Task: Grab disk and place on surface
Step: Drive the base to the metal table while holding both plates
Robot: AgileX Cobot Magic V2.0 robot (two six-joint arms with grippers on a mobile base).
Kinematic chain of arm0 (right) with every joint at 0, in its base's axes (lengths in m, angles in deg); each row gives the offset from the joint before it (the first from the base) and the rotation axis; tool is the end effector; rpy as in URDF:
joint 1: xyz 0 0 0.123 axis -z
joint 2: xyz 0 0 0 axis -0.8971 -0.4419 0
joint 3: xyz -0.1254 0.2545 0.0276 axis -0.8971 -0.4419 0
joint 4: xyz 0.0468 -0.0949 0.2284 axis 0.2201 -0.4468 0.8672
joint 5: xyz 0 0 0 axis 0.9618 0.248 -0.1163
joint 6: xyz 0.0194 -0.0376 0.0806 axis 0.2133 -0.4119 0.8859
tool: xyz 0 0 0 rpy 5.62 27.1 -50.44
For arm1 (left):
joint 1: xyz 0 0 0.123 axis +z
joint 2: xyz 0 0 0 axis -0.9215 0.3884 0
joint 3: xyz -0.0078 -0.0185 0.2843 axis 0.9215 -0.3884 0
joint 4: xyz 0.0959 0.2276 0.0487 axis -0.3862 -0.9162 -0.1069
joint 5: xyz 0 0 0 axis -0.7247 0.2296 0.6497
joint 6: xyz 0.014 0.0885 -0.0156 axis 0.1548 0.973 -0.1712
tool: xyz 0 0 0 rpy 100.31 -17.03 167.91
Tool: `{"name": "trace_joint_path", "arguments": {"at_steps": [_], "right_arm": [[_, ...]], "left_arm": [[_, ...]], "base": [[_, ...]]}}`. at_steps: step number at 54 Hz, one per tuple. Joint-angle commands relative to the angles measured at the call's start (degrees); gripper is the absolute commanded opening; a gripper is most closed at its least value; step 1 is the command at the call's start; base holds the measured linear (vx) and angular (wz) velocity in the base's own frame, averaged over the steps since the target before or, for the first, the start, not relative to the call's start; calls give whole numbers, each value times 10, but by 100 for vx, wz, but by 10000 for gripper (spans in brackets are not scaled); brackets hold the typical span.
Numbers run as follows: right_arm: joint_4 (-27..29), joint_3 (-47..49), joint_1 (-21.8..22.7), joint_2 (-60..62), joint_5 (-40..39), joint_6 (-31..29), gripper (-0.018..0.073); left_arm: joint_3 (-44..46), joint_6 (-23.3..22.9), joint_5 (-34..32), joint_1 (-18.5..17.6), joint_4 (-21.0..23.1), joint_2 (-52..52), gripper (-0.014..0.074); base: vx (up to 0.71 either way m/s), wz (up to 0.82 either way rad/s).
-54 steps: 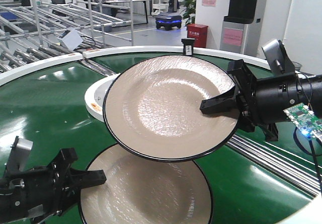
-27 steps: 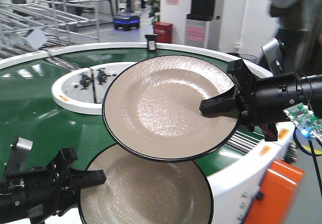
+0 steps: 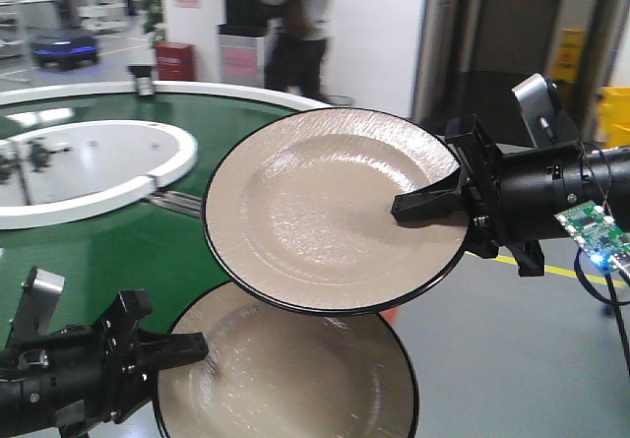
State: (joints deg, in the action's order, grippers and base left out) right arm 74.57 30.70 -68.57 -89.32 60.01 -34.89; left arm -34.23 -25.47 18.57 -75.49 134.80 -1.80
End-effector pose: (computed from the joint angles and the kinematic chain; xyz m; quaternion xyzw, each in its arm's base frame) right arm 0.3171 0.0942 0.3996 0.0309 0.8345 0.4790 0.2705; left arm 0.2588 -0.0965 0.2878 -0.1366 0.7949 -0.5119 0.2956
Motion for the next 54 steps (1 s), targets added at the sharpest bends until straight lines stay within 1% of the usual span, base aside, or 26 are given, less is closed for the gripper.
{"name": "trace_joint_path", "arguments": {"at_steps": [1, 25, 54], "right_arm": [[64, 24, 3, 23, -26, 1, 0], [64, 24, 3, 23, -26, 1, 0], [64, 24, 3, 23, -26, 1, 0]], "left_arm": [[22, -9, 32, -3, 81, -20, 1], [22, -9, 32, -3, 81, -20, 1], [22, -9, 32, -3, 81, -20, 1]], "base": [[-13, -61], [-6, -56], [9, -40]]}}
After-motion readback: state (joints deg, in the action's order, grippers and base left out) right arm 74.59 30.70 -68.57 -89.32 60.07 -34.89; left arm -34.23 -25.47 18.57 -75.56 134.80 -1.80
